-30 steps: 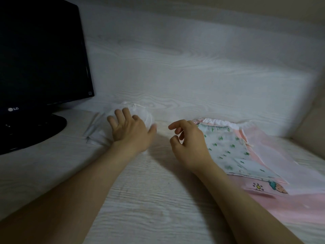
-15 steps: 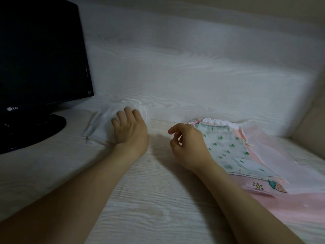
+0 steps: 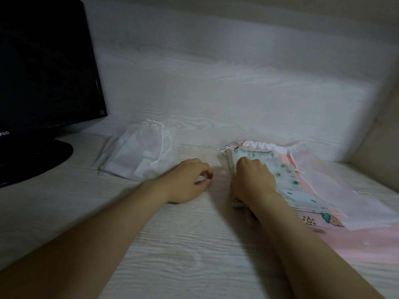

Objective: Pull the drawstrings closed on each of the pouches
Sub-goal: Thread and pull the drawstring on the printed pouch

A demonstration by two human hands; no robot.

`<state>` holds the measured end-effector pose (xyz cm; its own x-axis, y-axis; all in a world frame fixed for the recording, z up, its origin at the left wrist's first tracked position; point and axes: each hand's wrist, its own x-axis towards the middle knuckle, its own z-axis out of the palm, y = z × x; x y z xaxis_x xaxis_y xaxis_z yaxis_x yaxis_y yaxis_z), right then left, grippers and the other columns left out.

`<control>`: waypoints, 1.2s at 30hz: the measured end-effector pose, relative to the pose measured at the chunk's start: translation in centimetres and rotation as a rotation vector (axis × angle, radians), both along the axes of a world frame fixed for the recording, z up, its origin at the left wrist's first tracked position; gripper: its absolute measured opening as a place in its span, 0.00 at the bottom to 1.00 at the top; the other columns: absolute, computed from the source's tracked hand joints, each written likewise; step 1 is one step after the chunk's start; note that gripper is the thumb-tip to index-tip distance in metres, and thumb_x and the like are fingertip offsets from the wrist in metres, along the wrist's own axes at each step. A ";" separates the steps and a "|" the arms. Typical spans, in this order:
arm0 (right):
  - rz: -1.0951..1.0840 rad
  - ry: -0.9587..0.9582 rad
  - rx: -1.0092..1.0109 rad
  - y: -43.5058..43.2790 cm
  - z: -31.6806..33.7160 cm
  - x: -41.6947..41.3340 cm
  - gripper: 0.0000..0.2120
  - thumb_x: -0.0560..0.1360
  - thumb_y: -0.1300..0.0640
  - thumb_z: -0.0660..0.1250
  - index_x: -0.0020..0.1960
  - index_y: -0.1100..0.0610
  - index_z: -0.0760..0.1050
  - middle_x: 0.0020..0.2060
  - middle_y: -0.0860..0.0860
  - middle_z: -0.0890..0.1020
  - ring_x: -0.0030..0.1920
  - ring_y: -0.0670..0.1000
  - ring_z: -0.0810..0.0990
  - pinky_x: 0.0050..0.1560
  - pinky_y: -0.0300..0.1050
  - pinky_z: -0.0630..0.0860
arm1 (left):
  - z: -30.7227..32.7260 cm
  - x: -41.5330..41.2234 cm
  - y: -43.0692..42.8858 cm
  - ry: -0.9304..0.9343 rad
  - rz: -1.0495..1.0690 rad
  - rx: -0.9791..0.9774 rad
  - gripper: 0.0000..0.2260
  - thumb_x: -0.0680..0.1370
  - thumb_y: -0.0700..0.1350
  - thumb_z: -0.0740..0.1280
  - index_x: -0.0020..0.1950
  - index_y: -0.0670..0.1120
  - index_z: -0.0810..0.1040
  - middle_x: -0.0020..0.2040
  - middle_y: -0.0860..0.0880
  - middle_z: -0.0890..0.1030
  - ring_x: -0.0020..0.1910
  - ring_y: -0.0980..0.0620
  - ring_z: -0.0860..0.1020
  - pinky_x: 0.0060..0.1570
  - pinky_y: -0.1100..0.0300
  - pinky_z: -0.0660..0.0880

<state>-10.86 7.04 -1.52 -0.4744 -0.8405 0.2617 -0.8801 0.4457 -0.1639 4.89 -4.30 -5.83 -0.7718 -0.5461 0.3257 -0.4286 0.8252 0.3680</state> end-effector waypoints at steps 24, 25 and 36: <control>0.665 0.033 -0.526 -0.8 0.5 -0.4 0.19 0.64 0.73 0.61 0.51 0.58 0.75 0.46 0.51 0.67 0.41 0.53 0.70 0.32 0.48 0.69 | 1.3 1.0 -1.6 0.588 0.183 0.103 0.44 0.74 0.40 0.75 0.83 0.58 0.56 0.65 0.44 0.75 0.60 0.53 0.78 0.59 0.55 0.80; 0.669 0.026 -0.554 -0.9 0.4 -0.5 0.18 0.64 0.74 0.61 0.49 0.58 0.75 0.46 0.50 0.67 0.40 0.52 0.70 0.32 0.51 0.71 | 1.4 1.2 -1.6 0.568 0.167 0.031 0.35 0.73 0.36 0.75 0.77 0.54 0.68 0.64 0.43 0.74 0.58 0.54 0.76 0.59 0.58 0.78; 0.310 0.185 -0.499 -1.8 -0.7 -2.1 0.06 0.75 0.63 0.72 0.45 0.60 0.74 0.50 0.56 0.71 0.47 0.58 0.72 0.43 0.54 0.76 | 3.4 2.0 -0.6 0.757 0.233 -0.383 0.05 0.73 0.37 0.67 0.45 0.45 0.75 0.43 0.51 0.77 0.37 0.48 0.76 0.37 0.48 0.76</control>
